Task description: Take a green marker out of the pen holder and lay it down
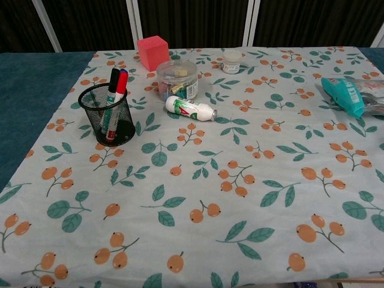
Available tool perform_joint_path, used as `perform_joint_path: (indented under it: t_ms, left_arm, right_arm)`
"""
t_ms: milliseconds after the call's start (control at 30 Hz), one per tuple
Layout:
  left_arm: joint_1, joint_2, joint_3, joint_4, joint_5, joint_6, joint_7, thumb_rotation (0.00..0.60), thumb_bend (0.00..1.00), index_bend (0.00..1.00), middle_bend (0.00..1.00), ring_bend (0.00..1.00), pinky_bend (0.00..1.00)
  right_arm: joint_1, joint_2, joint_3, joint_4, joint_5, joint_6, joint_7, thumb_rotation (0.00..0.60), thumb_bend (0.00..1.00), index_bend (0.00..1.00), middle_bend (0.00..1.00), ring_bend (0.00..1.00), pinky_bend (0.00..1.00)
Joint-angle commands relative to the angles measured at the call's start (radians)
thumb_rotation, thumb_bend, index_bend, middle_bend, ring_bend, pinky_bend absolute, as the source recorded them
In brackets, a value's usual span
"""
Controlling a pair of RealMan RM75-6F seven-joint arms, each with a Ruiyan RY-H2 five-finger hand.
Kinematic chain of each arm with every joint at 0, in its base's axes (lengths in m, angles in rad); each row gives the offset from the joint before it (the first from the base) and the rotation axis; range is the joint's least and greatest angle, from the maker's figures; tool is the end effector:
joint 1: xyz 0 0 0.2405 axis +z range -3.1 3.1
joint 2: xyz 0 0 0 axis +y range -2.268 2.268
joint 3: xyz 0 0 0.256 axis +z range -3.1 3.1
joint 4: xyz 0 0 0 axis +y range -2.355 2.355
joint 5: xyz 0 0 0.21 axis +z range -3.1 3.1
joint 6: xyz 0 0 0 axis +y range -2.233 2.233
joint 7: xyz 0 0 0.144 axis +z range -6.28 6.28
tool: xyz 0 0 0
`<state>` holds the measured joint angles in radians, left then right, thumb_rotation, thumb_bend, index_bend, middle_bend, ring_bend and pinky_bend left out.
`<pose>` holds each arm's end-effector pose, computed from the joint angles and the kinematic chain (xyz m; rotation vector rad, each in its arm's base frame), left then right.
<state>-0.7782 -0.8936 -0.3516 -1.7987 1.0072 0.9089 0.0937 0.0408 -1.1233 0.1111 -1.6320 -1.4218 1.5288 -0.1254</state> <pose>-0.1134 0.3856 0.1987 -1.6516 -0.8639 -1.0910 -0.3175 -0.1786 0.1746 1.2688 -0.8154 0.8204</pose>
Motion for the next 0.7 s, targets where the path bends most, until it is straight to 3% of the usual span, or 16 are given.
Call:
perform_joint_path:
  t_ms: [33, 500, 700]
  left_arm:
    - [-0.005, 0.002, 0.002, -0.006, -0.001, 0.003, 0.011, 0.600, 0.19, 0.01, 0.04, 0.00, 0.10]
    - [-0.012, 0.009, 0.016, -0.043, -0.013, 0.023, 0.051, 0.600, 0.19, 0.01, 0.04, 0.00, 0.10]
    - [-0.017, -0.018, 0.030, -0.007, -0.008, 0.022, 0.052, 0.600, 0.19, 0.01, 0.04, 0.00, 0.10]
  right_arm:
    - [0.000, 0.001, 0.000, -0.001, -0.001, 0.000, 0.000, 0.600, 0.00, 0.20, 0.14, 0.24, 0.24]
    - [-0.008, 0.010, 0.005, -0.007, -0.005, 0.020, 0.011, 0.600, 0.00, 0.20, 0.14, 0.24, 0.24]
    - [-0.006, 0.005, 0.008, 0.004, 0.009, 0.008, 0.007, 0.600, 0.00, 0.20, 0.14, 0.24, 0.24]
